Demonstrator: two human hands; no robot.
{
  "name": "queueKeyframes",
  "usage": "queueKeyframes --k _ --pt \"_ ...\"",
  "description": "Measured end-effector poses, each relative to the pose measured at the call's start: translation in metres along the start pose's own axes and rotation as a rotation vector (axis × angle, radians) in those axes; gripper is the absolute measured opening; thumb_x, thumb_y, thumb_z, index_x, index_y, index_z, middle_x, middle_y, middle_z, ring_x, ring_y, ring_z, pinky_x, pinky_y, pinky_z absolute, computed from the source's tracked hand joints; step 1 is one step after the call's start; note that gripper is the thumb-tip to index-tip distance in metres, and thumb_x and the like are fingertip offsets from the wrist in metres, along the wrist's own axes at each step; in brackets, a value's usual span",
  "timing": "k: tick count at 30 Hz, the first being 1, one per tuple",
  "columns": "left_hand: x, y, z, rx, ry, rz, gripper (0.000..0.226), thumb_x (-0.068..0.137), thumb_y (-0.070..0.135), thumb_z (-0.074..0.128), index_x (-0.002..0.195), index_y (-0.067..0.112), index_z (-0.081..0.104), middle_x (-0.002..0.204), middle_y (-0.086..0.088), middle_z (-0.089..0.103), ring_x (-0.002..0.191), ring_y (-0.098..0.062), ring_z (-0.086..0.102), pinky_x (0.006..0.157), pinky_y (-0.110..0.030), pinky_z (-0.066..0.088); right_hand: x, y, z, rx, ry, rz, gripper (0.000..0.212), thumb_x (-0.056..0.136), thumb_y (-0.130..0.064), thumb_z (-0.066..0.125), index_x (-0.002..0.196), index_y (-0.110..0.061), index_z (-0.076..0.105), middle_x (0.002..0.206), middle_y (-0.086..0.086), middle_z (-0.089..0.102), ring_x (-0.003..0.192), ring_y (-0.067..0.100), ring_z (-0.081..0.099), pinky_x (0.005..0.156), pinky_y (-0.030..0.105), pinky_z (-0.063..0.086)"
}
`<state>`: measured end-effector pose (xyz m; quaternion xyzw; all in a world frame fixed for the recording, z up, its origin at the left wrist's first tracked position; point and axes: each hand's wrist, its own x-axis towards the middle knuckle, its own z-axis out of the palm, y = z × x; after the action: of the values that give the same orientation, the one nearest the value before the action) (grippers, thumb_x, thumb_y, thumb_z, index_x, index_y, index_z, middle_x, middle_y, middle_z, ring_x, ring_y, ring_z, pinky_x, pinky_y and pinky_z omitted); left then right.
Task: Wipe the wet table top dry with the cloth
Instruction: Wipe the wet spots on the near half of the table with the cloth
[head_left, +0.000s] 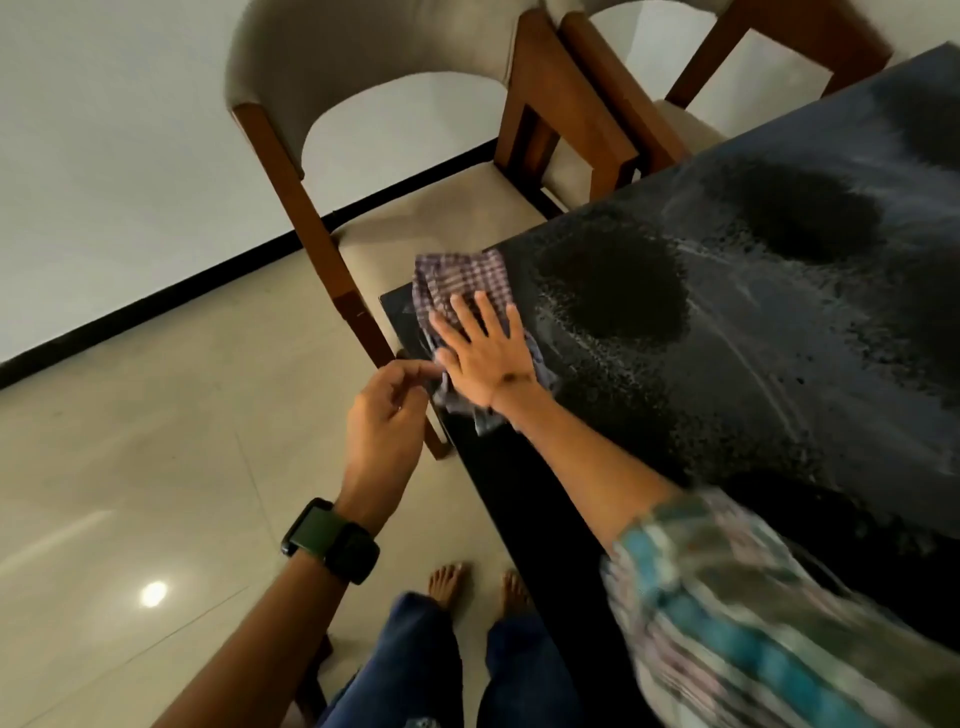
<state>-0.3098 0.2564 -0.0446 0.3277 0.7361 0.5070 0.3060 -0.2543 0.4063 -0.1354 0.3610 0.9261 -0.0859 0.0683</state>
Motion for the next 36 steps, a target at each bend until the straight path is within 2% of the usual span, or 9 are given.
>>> queueKeyframes --k 4,8,16,18,21,28,31,34,36 --pt "0.018 -0.006 -0.008 -0.033 -0.010 -0.034 0.034 0.092 0.003 0.040 0.089 0.029 0.061 0.092 0.010 0.063 0.072 0.012 0.056 0.056 -0.002 0.044 -0.155 -0.009 0.039 -0.019 0.052 -0.140 0.059 0.094 -0.049 0.025 0.149 -0.031 0.016 0.156 0.005 0.020 0.144 0.031 0.010 0.113 0.057 0.012" --pt "0.040 -0.008 -0.010 -0.101 -0.026 -0.096 0.031 0.092 0.003 0.041 0.092 0.026 0.061 0.091 0.009 0.061 0.062 0.014 0.053 0.055 -0.002 0.042 -0.225 0.002 0.053 -0.105 0.048 -0.135 0.053 0.095 -0.051 0.020 0.145 -0.033 0.028 0.151 0.001 0.032 0.142 0.028 0.015 0.109 0.053 0.010" --pt "0.077 0.007 -0.017 -0.082 -0.075 -0.071 0.025 0.093 0.005 0.041 0.095 0.020 0.062 0.097 0.001 0.063 0.088 -0.012 0.060 0.075 -0.031 0.052 -0.005 -0.030 0.006 -0.010 -0.018 -0.228 0.058 0.091 -0.047 0.017 0.139 -0.026 0.043 0.155 0.004 0.026 0.144 0.031 0.014 0.111 0.060 0.010" --pt "0.088 0.009 -0.019 -0.073 -0.073 -0.067 0.027 0.092 0.002 0.041 0.097 0.018 0.062 0.096 -0.004 0.063 0.084 -0.022 0.059 0.074 -0.036 0.051 0.057 -0.029 -0.001 -0.060 -0.020 -0.210 0.057 0.092 -0.046 0.015 0.145 -0.031 0.029 0.159 -0.001 0.010 0.145 0.028 0.002 0.113 0.058 0.003" --pt "0.098 0.009 -0.027 -0.060 -0.103 -0.055 0.029 0.093 0.004 0.040 0.098 0.022 0.062 0.095 0.000 0.063 0.077 -0.017 0.057 0.062 -0.020 0.047 0.122 0.003 -0.011 -0.070 -0.022 -0.052 0.052 0.099 -0.045 0.015 0.149 -0.036 0.003 0.159 -0.004 0.003 0.145 0.023 -0.005 0.113 0.054 -0.005" --pt "0.111 0.005 -0.049 -0.005 -0.110 -0.034 0.029 0.094 0.007 0.039 0.098 0.028 0.059 0.096 0.006 0.059 0.072 -0.018 0.054 0.059 -0.017 0.045 0.126 0.077 -0.019 -0.043 0.058 0.377 0.055 0.099 -0.043 0.020 0.150 -0.025 0.009 0.159 0.001 0.006 0.145 0.027 -0.001 0.114 0.053 0.002" --pt "0.116 0.007 -0.044 -0.032 -0.144 -0.018 0.029 0.093 0.005 0.040 0.096 0.027 0.059 0.091 0.004 0.058 0.067 -0.007 0.051 0.060 -0.017 0.042 0.115 -0.001 -0.017 -0.023 0.011 0.205 0.060 0.096 -0.047 0.024 0.150 -0.023 0.008 0.159 0.004 0.006 0.145 0.030 0.000 0.112 0.056 -0.001" --pt "0.127 0.015 -0.034 0.037 -0.140 0.000 0.026 0.092 0.004 0.041 0.095 0.020 0.061 0.096 0.003 0.060 0.080 -0.006 0.056 0.071 -0.019 0.047 0.078 -0.074 -0.007 0.071 0.123 0.018 0.056 0.088 -0.038 0.032 0.137 -0.013 0.045 0.144 0.009 0.044 0.136 0.027 0.034 0.113 0.053 0.022" --pt "0.138 0.019 -0.028 0.043 -0.132 0.027 0.027 0.091 0.002 0.041 0.095 0.020 0.061 0.101 0.001 0.063 0.090 -0.006 0.059 0.078 -0.018 0.048 0.070 -0.074 -0.003 0.127 0.052 -0.032 0.051 0.089 -0.032 0.032 0.131 -0.010 0.052 0.140 0.009 0.048 0.136 0.025 0.033 0.113 0.051 0.024"
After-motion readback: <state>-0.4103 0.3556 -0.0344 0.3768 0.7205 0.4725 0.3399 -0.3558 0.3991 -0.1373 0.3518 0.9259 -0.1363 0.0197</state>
